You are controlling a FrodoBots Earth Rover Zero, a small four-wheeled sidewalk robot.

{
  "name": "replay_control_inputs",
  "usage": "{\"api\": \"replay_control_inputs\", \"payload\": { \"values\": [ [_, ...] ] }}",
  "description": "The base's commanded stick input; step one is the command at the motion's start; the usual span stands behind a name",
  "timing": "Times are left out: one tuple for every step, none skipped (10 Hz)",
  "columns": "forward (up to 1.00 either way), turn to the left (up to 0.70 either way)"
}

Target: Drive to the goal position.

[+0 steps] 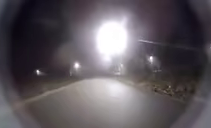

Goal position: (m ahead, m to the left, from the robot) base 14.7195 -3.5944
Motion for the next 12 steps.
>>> {"api": "replay_control_inputs", "payload": {
  "values": [
    [1.00,0.09],
    [1.00,0.08],
    [1.00,0.11],
    [1.00,0.15],
    [1.00,0.18],
    [1.00,0.17],
    [1.00,0.14],
    [1.00,0.12],
    [1.00,0.07],
    [1.00,0.05],
    [1.00,0.04],
    [1.00,0.03]
  ]
}}
